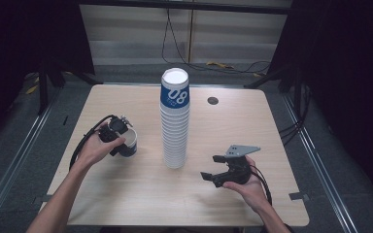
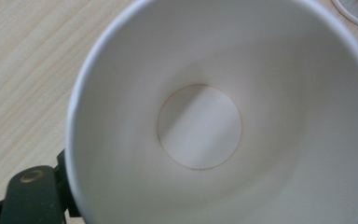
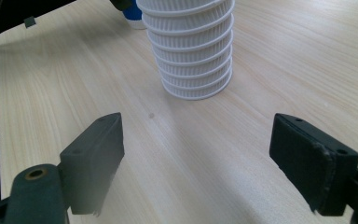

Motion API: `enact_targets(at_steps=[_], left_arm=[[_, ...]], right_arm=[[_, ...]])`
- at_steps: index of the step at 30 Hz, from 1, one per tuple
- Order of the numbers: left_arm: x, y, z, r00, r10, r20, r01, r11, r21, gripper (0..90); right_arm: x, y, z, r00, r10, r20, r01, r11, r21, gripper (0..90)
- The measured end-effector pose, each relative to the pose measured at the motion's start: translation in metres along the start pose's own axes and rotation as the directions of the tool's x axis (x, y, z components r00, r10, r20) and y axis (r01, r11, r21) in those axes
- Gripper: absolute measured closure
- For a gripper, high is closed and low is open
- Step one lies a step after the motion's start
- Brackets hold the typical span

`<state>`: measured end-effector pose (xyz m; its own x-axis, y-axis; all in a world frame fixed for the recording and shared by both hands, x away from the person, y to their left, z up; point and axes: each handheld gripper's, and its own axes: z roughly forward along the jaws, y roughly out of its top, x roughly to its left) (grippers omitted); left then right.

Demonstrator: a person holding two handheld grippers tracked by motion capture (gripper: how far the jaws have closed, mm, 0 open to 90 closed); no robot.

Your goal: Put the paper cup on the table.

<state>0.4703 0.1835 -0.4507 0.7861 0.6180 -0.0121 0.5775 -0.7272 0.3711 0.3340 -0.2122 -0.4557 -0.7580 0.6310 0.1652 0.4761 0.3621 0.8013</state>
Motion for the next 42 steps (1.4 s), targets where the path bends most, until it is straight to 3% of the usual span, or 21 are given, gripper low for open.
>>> enact_targets(at_steps=[3, 5, 12, 17, 23, 26, 27, 30, 32, 34, 36, 37, 42], left_arm=[[-0.001, -0.004, -0.002, 0.9998, 0.005, -0.017, -0.005, 0.9994, -0.033, 16.2], [0.001, -0.011, -0.005, 0.9999, -0.009, 0.008, 0.009, 0.9981, -0.061, 16.3], [0.002, -0.027, -0.007, 0.9997, -0.014, 0.022, 0.015, 0.9967, -0.079, 16.3], [0.002, -0.040, -0.014, 0.9992, -0.032, 0.025, 0.035, 0.9855, -0.166, 16.3], [0.000, -0.053, -0.015, 0.9979, -0.063, 0.012, 0.064, 0.9737, -0.219, 16.6], [-0.005, -0.061, -0.018, 0.9959, -0.090, 0.008, 0.089, 0.9629, -0.255, 16.6], [-0.007, -0.062, -0.018, 0.9963, -0.085, 0.013, 0.085, 0.9620, -0.259, 16.6], [-0.015, -0.066, -0.019, 0.9979, -0.056, -0.032, 0.045, 0.9607, -0.274, 18.5], [-0.019, -0.069, -0.019, 0.9976, -0.065, -0.024, 0.056, 0.9587, -0.279, 19.9], [-0.022, -0.072, -0.018, 0.9958, -0.092, 0.005, 0.089, 0.9492, -0.302, 19.9], [-0.026, -0.076, -0.018, 0.9955, -0.095, 0.000, 0.090, 0.9387, -0.333, 19.9], [-0.028, -0.077, -0.018, 0.9934, -0.114, 0.011, 0.111, 0.9264, -0.360, 19.9], [-0.041, -0.084, -0.024, 0.9941, -0.099, 0.044, 0.108, 0.9087, -0.403, 19.9]], right_arm=[[0.000, 0.000, 0.000, 1.0000, -0.001, -0.003, 0.001, 1.000, 0.002, 17.9], [0.000, 0.000, 0.001, 1.0000, -0.002, -0.002, 0.002, 1.000, 0.003, 17.9], [0.000, -0.001, 0.000, 0.9999, 0.002, 0.012, -0.002, 1.000, 0.003, 15.7], [-0.001, -0.001, 0.000, 0.9999, 0.005, 0.014, -0.005, 1.000, 0.000, 15.7], [-0.002, -0.001, -0.004, 0.9994, 0.012, 0.032, -0.012, 1.000, -0.021, 14.1], [-0.002, -0.001, -0.004, 0.9994, 0.016, 0.032, -0.016, 1.000, -0.019, 14.1], [-0.002, -0.001, -0.003, 0.9994, 0.011, 0.032, -0.011, 1.000, -0.020, 14.1], [-0.001, -0.002, -0.004, 0.9992, 0.014, 0.037, -0.013, 1.000, -0.014, 14.1], [-0.001, -0.002, -0.004, 0.9992, 0.013, 0.038, -0.012, 1.000, -0.016, 14.1], [-0.001, -0.002, -0.005, 0.9991, 0.015, 0.040, -0.014, 1.000, -0.019, 14.1], [-0.001, -0.002, -0.005, 0.9992, 0.016, 0.037, -0.015, 1.000, -0.016, 14.2], [-0.001, -0.002, -0.005, 0.9992, 0.015, 0.037, -0.014, 1.000, -0.014, 14.2], [0.000, -0.002, -0.006, 0.9990, 0.022, 0.039, -0.022, 1.000, -0.021, 14.2]])
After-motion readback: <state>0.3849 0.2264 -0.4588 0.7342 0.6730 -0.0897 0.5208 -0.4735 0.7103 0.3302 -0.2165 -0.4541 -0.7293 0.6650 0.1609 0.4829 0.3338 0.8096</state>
